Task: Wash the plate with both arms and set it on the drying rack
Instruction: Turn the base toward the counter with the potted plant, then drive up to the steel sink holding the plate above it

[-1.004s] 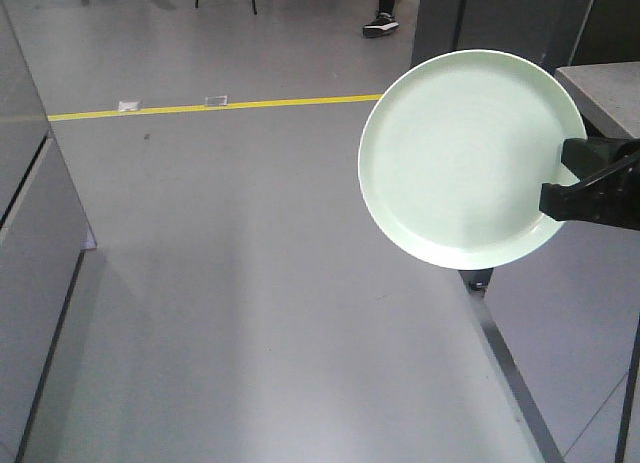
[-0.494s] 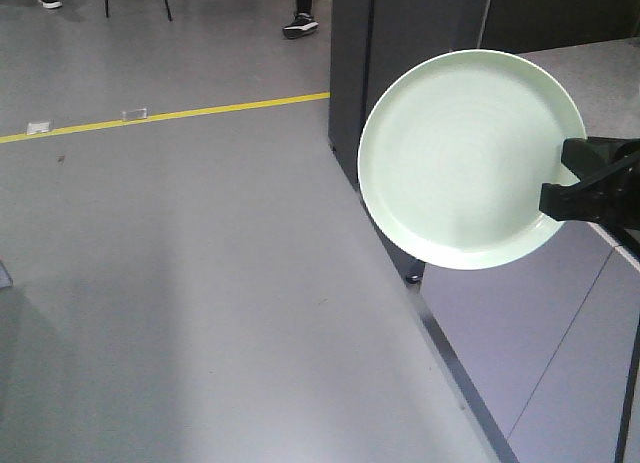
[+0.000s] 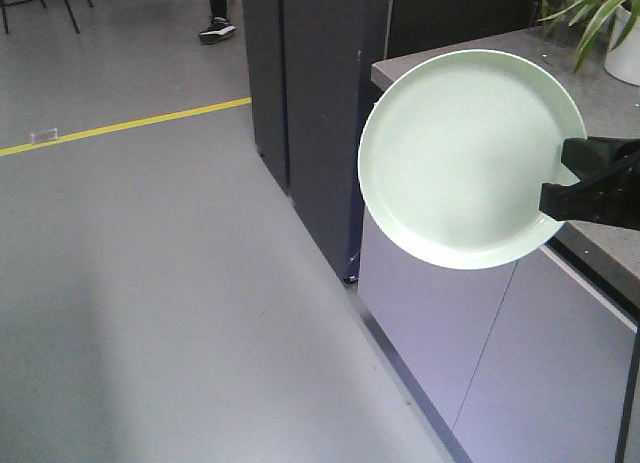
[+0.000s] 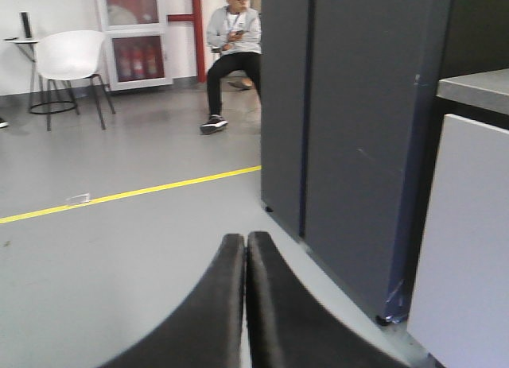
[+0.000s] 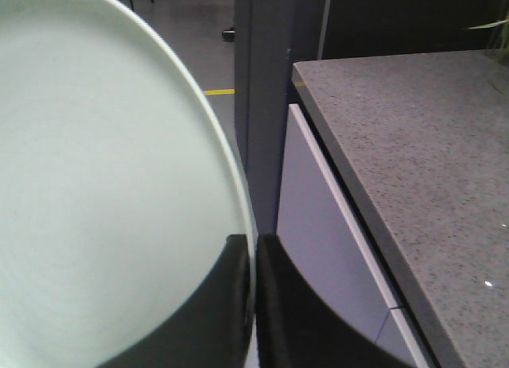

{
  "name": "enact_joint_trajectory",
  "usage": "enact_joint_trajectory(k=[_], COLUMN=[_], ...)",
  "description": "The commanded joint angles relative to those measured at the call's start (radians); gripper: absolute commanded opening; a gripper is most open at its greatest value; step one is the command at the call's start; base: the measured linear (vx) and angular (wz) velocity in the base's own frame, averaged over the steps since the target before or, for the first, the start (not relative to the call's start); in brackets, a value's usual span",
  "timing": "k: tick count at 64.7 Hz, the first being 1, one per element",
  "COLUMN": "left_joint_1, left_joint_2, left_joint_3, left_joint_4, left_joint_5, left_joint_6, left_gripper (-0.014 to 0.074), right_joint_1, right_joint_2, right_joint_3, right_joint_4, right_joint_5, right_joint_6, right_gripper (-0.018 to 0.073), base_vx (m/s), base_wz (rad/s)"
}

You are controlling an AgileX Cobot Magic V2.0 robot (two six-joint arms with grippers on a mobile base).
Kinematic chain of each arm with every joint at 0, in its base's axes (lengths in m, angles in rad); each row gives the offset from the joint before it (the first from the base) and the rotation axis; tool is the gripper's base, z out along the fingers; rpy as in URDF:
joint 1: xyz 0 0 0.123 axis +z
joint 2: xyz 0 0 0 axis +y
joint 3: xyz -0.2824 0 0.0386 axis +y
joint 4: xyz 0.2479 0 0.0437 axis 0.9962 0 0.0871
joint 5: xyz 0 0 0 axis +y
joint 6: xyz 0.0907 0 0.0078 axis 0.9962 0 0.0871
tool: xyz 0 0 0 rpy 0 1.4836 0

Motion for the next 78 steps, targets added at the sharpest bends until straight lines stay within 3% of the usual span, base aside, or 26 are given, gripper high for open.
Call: enact_joint_trajectory(k=[1,78], left_joint_1=[0.001,0.001], left_joint_2=[-0.016,-0.016], left_joint_3=[0.015,0.015], left_joint_4=[-0.006,-0.006], left_joint_5=[-0.073,-0.073], left_joint_6=[-0.011,-0.011], left_gripper=[-0.0006,-0.0006], right_joint_1=[-0.003,-0.003], right_joint_2=[-0.017,-0.017], right_joint_3=[-0.028,-0.028], right_joint_4=[0.009,0.009], right_joint_5=[-0.074,-0.074], right_joint_6=[-0.008,-0.008], right_gripper=[-0.0005,-0.0005], base_vx=[0.08,0.08], base_wz=[-0.31,-0.33])
